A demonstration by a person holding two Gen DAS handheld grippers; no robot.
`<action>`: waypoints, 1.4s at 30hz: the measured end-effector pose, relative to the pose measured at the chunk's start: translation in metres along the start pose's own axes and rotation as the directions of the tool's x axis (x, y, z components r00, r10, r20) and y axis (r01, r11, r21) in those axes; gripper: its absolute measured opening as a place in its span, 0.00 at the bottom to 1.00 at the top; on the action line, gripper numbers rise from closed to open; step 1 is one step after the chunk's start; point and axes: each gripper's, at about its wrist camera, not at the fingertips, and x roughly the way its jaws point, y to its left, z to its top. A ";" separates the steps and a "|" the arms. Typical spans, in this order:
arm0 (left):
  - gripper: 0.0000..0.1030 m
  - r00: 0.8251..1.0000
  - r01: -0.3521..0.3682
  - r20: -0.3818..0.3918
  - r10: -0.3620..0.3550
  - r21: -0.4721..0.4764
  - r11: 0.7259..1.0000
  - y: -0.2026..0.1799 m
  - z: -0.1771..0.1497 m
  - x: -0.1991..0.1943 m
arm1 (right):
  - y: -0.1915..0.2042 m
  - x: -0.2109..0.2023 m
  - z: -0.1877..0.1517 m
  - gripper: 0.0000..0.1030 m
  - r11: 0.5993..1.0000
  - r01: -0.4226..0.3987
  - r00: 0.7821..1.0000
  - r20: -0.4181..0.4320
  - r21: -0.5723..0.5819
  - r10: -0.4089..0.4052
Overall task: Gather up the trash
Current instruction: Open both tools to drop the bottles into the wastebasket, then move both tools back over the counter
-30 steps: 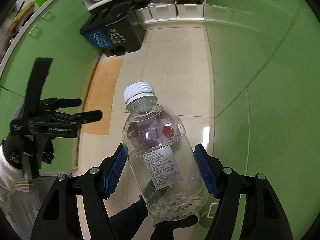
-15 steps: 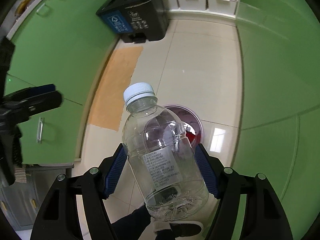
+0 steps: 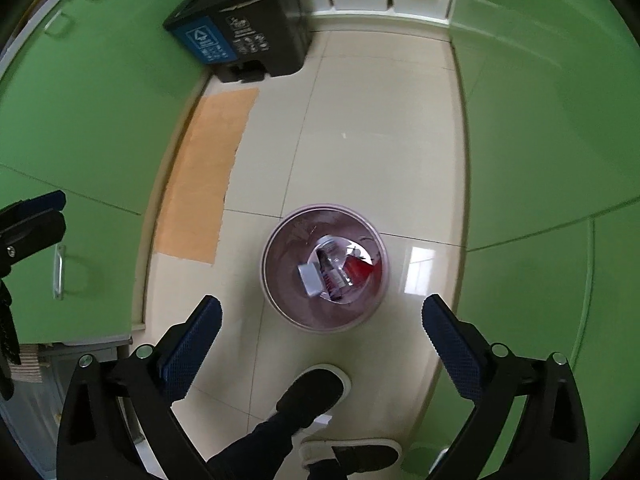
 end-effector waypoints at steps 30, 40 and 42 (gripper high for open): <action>0.97 0.977 0.087 0.145 -0.157 0.401 0.912 -0.255 0.065 -0.322 | -0.045 -0.465 -0.078 0.94 0.958 0.062 0.909 0.381 0.279 -0.170; 0.97 0.951 0.187 0.076 -0.300 0.632 0.752 -0.391 0.057 -0.341 | -0.109 -0.535 -0.178 0.94 0.847 0.108 0.849 0.395 0.520 -0.351; 0.97 0.947 0.202 0.053 -0.315 0.664 0.720 -0.415 0.053 -0.339 | -0.121 -0.541 -0.198 0.94 0.822 0.112 0.842 0.385 0.559 -0.377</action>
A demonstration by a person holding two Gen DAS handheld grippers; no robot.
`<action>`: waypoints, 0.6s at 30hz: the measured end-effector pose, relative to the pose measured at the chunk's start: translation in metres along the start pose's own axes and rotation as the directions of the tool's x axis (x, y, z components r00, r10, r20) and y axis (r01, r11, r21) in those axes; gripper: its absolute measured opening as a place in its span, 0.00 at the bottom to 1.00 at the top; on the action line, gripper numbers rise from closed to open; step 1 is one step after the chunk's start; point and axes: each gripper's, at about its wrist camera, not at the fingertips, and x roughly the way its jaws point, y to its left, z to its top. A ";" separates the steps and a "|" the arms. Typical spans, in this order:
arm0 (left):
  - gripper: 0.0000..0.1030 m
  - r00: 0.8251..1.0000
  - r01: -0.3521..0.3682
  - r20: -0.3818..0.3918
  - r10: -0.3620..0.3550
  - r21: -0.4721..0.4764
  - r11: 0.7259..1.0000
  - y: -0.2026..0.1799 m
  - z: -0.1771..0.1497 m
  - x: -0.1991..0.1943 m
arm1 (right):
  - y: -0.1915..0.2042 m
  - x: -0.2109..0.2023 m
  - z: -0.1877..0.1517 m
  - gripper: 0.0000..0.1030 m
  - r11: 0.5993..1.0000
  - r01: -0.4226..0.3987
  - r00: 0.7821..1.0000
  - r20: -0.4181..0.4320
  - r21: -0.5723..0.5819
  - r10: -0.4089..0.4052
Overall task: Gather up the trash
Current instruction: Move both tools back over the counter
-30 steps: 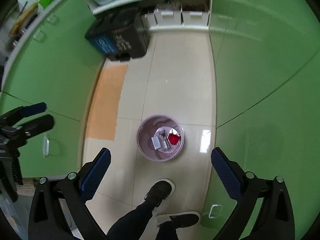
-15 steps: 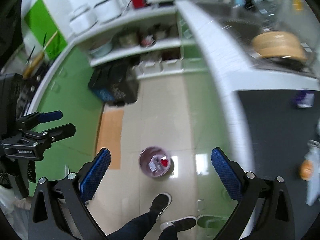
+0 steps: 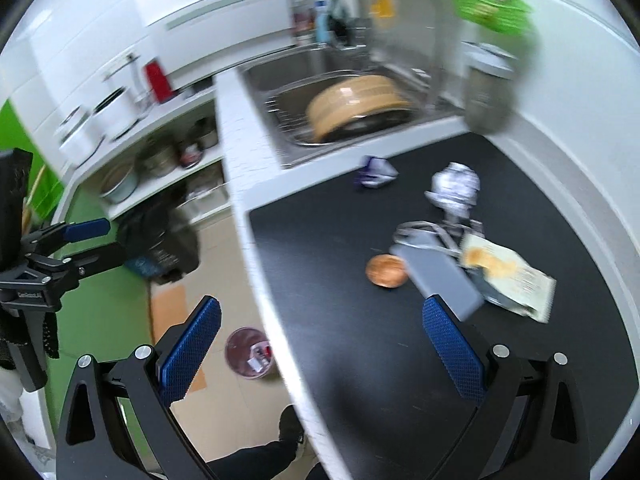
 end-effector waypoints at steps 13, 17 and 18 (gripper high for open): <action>0.97 0.993 0.104 -0.073 -0.095 0.133 0.986 -0.083 0.063 0.078 | -0.091 -0.019 -0.011 0.94 0.987 0.084 0.996 0.001 0.137 -0.085; 0.97 0.993 0.097 -0.088 -0.084 0.147 0.984 -0.093 0.082 0.104 | -0.108 -0.015 -0.006 0.94 0.985 0.086 0.996 -0.005 0.152 -0.087; 0.97 0.993 0.092 -0.092 -0.078 0.152 0.984 -0.095 0.087 0.113 | -0.111 -0.013 -0.005 0.94 0.984 0.087 0.996 -0.006 0.155 -0.087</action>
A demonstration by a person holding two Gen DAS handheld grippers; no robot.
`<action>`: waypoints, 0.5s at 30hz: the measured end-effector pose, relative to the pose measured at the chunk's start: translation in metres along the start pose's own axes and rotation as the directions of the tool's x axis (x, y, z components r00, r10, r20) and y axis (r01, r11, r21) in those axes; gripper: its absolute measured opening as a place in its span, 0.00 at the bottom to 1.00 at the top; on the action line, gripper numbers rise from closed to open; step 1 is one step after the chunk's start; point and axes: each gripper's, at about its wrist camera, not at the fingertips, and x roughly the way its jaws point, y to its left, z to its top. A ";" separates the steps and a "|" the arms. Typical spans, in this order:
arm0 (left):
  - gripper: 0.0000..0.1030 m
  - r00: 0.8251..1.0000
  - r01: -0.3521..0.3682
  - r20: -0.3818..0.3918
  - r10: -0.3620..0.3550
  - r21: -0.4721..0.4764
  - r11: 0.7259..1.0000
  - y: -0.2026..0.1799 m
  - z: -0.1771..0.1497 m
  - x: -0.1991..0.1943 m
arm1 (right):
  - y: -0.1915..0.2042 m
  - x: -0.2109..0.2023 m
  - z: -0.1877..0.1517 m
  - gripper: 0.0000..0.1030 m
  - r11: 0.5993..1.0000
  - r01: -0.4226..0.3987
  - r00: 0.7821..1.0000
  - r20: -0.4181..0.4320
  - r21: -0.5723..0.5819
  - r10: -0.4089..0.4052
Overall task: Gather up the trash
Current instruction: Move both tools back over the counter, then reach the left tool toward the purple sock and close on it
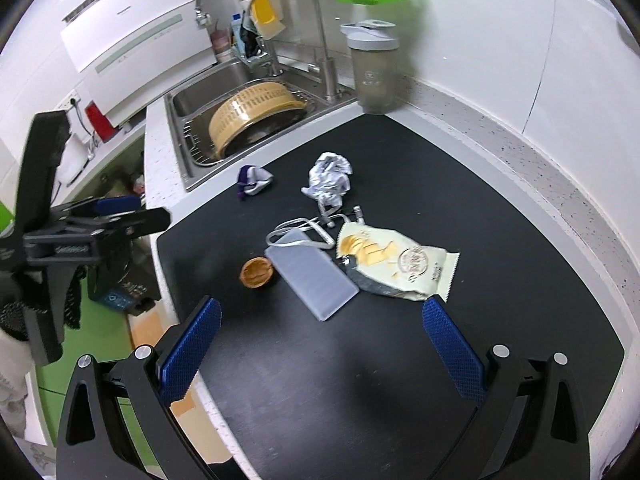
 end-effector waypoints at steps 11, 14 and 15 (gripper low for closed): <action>0.97 0.998 -0.032 -0.056 0.031 -0.008 0.999 0.013 0.047 0.085 | -0.043 0.031 0.009 0.94 0.999 0.006 0.998 -0.065 0.037 -0.004; 0.96 0.997 -0.036 -0.068 0.034 -0.020 0.999 0.017 0.054 0.101 | -0.052 0.038 0.010 0.94 0.999 0.008 0.997 -0.081 0.047 -0.004; 0.90 0.997 -0.038 -0.073 0.036 -0.024 0.999 0.018 0.056 0.106 | -0.054 0.040 0.011 0.94 0.999 0.007 0.996 -0.086 0.048 -0.003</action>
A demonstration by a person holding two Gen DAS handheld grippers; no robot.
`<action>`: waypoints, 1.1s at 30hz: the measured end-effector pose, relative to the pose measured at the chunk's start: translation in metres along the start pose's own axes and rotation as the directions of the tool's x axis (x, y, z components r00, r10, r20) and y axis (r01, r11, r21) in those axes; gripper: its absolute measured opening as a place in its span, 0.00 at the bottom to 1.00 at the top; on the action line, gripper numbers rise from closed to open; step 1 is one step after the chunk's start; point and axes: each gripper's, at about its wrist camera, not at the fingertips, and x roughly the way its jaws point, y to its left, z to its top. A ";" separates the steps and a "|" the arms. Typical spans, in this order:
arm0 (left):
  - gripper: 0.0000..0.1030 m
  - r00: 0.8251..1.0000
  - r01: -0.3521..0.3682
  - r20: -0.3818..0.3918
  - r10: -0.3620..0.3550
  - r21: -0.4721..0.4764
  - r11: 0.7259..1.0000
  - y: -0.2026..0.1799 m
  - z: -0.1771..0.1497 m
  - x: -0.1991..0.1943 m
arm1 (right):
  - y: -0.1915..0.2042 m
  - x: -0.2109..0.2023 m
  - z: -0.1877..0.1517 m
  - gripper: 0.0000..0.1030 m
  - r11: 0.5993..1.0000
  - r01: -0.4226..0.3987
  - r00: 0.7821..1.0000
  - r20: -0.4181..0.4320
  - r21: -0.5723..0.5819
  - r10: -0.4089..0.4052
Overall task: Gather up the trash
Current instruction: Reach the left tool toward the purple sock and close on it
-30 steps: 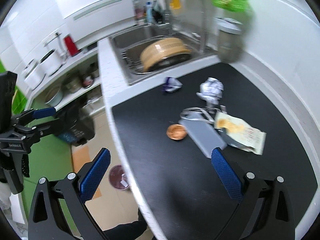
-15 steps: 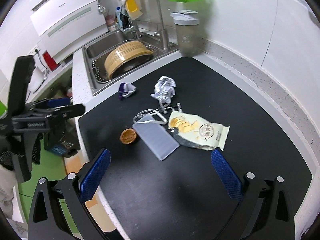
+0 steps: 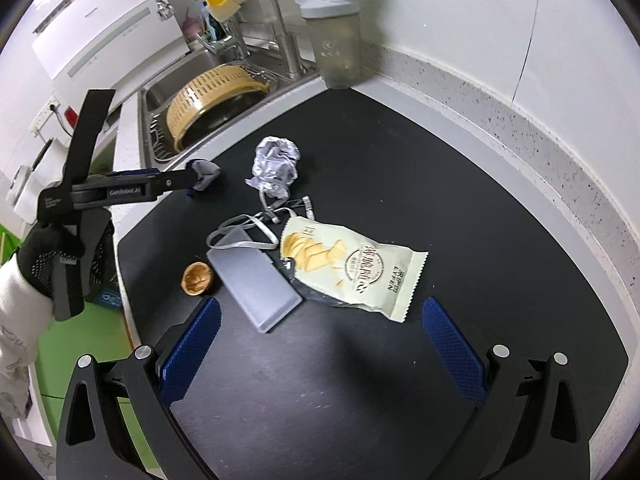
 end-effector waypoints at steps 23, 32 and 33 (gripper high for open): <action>0.20 0.999 -0.010 -0.051 0.010 -0.003 1.000 0.009 0.008 0.021 | 0.018 0.050 0.063 0.94 0.995 -0.051 0.999 -0.014 -0.082 0.050; 0.20 1.000 -0.017 -0.023 0.016 -0.012 1.000 0.014 0.006 -0.002 | 0.035 0.086 0.095 0.94 0.990 -0.070 0.997 -0.036 -0.126 0.066; 0.20 1.000 -0.018 -0.021 0.018 -0.012 1.000 0.014 0.005 -0.005 | 0.037 0.092 0.098 0.94 0.989 -0.067 0.997 -0.041 -0.132 0.062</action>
